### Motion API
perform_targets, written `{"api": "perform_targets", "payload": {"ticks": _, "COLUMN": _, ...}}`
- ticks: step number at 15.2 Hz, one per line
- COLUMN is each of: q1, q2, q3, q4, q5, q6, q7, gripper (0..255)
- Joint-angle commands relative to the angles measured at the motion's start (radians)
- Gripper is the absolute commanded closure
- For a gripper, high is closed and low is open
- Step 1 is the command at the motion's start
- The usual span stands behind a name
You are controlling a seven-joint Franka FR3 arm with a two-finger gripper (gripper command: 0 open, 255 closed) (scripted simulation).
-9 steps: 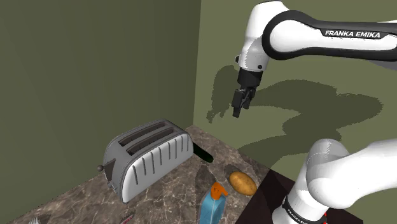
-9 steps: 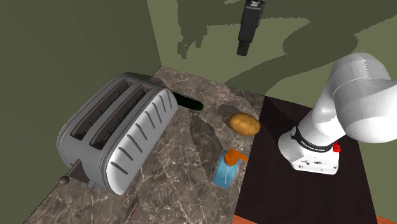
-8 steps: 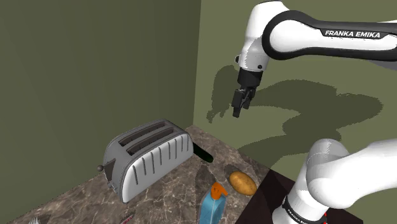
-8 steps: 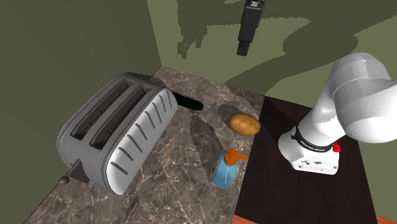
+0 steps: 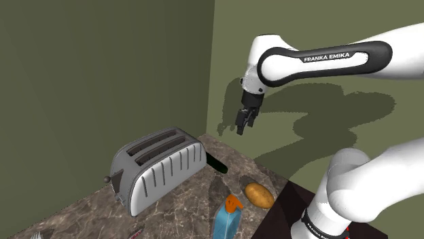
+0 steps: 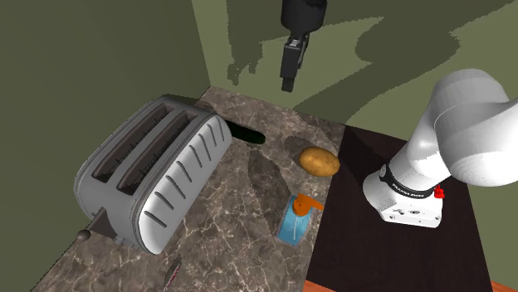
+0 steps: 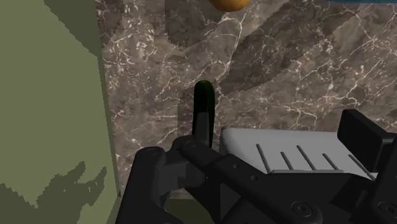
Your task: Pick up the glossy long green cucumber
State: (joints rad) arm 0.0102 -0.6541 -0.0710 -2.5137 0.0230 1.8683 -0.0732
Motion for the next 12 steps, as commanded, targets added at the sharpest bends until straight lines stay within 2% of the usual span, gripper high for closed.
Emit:
{"api": "perform_targets", "payload": {"ticks": 1, "q1": 0.002, "q2": 0.051, "q3": -0.014, "q4": -0.02, "q5": 0.008, "q6": 0.075, "q7": -0.017, "gripper": 0}}
{"api": "perform_targets", "payload": {"ticks": 7, "q1": 0.011, "q2": 0.254, "q3": -0.071, "q4": -0.033, "q5": 0.044, "q6": 0.288, "q7": -0.099, "gripper": 0}}
{"api": "perform_targets", "payload": {"ticks": 12, "q1": 0.03, "q2": 0.452, "q3": -0.115, "q4": 0.002, "q5": 0.115, "q6": 0.443, "q7": -0.193, "gripper": 0}}
